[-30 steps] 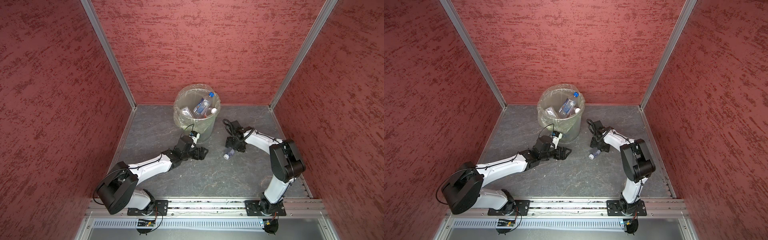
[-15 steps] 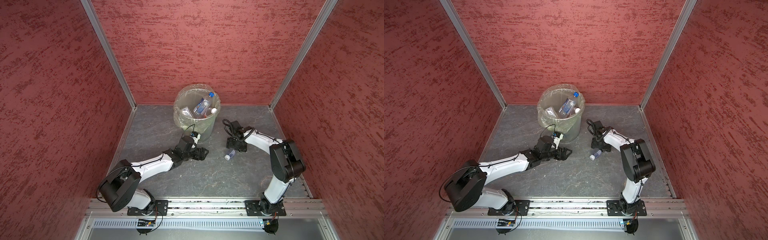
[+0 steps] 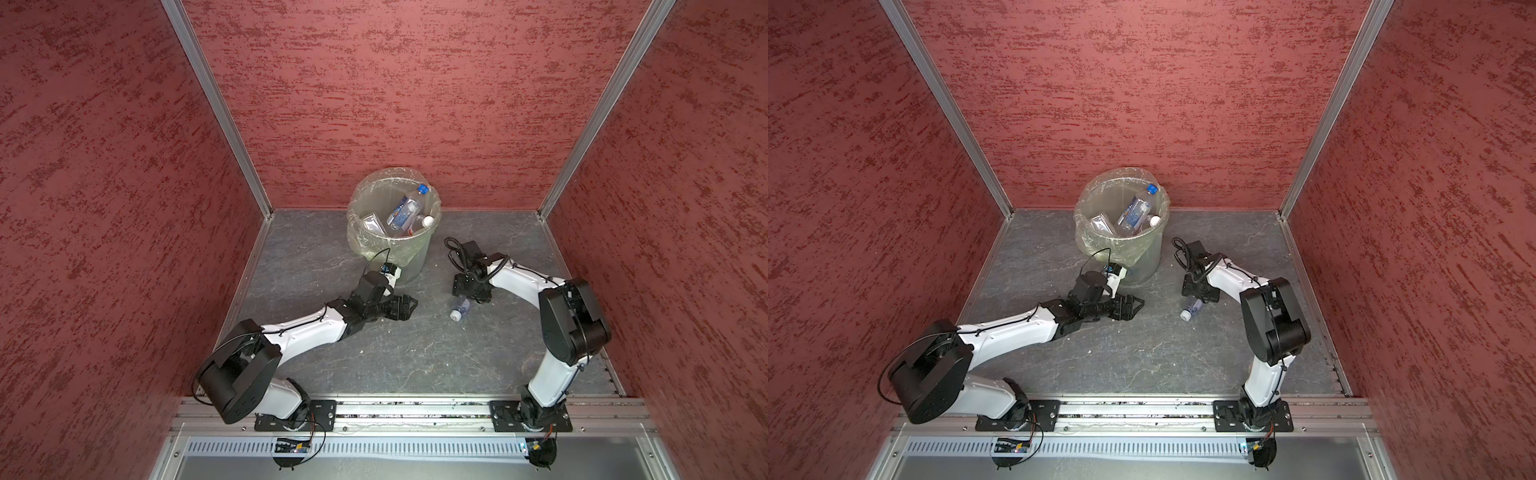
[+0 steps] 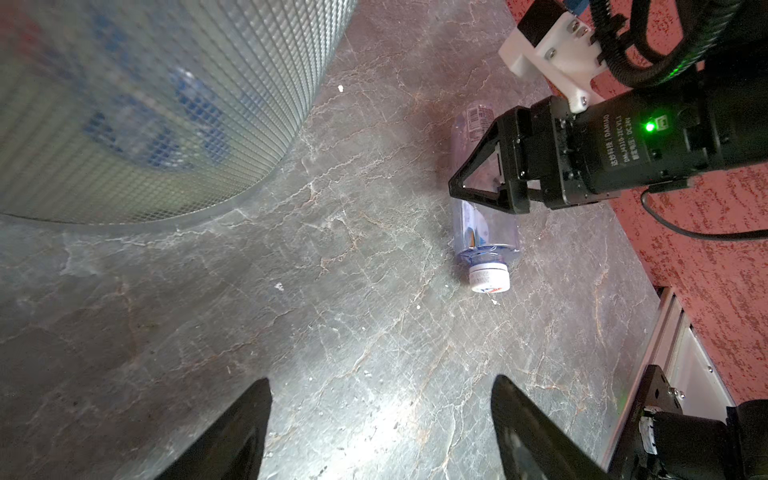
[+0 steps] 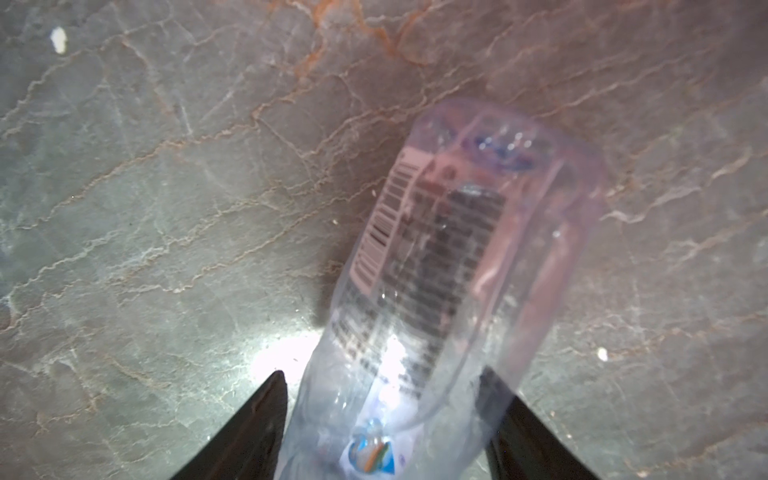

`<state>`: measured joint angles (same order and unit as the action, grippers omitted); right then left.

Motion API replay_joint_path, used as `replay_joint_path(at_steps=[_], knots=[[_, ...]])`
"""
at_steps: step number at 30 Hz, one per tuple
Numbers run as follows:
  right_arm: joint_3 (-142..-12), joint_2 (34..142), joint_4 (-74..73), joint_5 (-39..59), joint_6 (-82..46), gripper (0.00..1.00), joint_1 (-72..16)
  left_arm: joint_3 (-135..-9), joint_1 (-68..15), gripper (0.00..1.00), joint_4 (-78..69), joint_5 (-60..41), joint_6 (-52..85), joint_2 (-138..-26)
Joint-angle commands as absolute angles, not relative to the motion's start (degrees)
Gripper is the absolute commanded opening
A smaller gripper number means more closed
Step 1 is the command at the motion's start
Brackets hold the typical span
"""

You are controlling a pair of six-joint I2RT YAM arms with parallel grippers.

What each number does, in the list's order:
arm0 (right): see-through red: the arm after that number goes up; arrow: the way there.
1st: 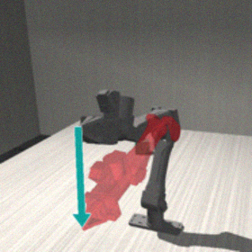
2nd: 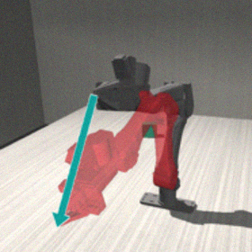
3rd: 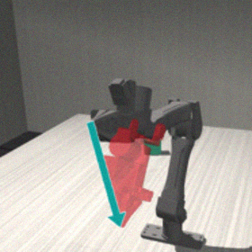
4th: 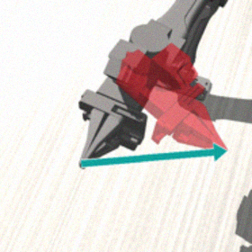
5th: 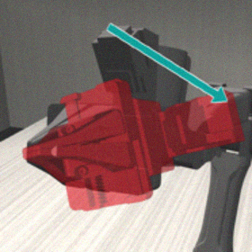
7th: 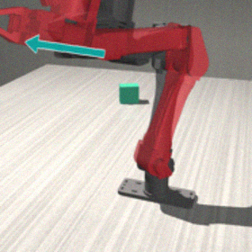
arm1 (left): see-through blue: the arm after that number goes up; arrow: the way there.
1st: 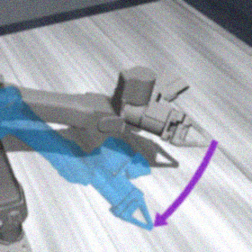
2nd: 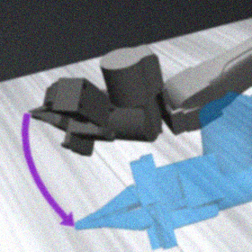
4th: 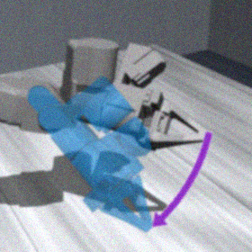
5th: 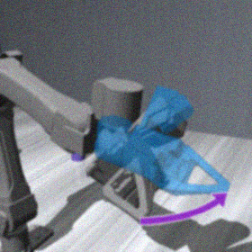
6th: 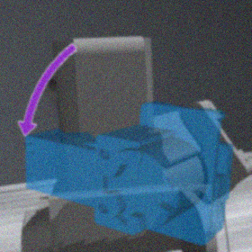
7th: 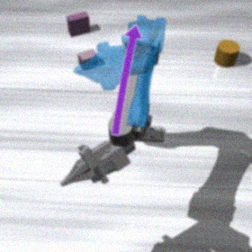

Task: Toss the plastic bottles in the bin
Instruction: 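Close the right gripper on the purple-tinted bottle's body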

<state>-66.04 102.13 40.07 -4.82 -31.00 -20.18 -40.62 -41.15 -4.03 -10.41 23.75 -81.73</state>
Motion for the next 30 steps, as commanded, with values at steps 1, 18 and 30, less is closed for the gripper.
replay_joint_path(at_steps=[1,18,30], knots=[[-66.18,102.29,39.20,-4.78,-29.84,0.72,-19.94,-41.48,-41.14,0.84,-4.83,-10.43,23.64,-81.01],[-63.51,99.24,38.04,-3.45,-28.26,0.48,-19.93,-41.92,-41.04,0.84,-5.89,-11.66,24.26,-83.75],[-62.54,91.46,39.36,-2.32,-27.99,0.47,-19.99,-42.14,-41.11,0.83,-5.87,-11.29,23.99,-84.20]])
